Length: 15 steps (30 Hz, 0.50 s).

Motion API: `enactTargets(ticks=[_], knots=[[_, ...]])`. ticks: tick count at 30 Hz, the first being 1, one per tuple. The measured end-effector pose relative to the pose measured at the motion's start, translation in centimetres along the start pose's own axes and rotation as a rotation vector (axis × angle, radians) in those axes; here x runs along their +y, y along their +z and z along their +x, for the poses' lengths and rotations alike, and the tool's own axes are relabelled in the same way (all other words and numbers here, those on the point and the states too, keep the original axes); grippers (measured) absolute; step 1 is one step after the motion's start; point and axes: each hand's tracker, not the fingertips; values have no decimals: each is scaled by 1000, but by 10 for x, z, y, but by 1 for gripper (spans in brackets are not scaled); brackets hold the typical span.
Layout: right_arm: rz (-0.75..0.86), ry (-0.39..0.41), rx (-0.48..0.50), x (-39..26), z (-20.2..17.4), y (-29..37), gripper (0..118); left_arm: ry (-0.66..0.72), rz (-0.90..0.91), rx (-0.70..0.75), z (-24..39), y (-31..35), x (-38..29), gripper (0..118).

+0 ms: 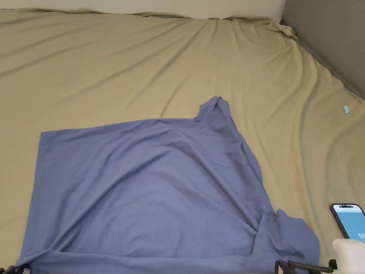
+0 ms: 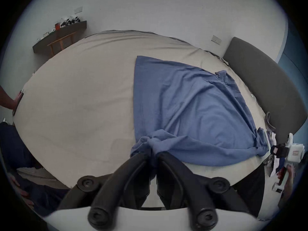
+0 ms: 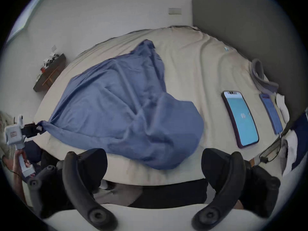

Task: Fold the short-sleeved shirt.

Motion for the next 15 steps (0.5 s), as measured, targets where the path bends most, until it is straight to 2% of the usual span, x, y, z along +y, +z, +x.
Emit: enactTargets(ticks=[2, 3, 4, 5, 6, 7, 8, 9, 10, 13, 15], knots=[[-14, -8, 7, -1, 5, -14, 116, 7, -5, 3, 0, -3, 0, 3], [-26, -18, 4, -1, 6, -23, 113, 9, -5, 7, 1, -4, 0, 3], [-34, -22, 6, -1, 6, -29, 85, 7, -9, 10, 2, -4, 0, 3], [-53, -23, 14, 1, 6, -35, 33, 1, -13, 13, 1, -6, -1, 3], [-60, -15, 5, 2, 4, -40, 10, -3, -21, 14, 1, -6, -1, 3], [-41, -28, 17, 0, 2, -39, 10, -7, -29, 9, 2, -6, -1, 3], [-34, -8, 13, 2, -4, -34, 10, -8, -24, 16, 4, -5, -2, 3], [-35, 59, 6, 5, -9, -30, 10, -9, -24, 19, 3, -4, -2, 3], [-15, 81, -14, 6, -11, -27, 10, -3, -24, 18, 3, -3, -1, 3], [48, 41, 25, 16, -15, -9, 10, 19, -18, 11, 2, 2, 6, 3], [102, 33, 32, 32, -17, 4, 10, -14, -3, 17, 8, 8, 17, 3]])
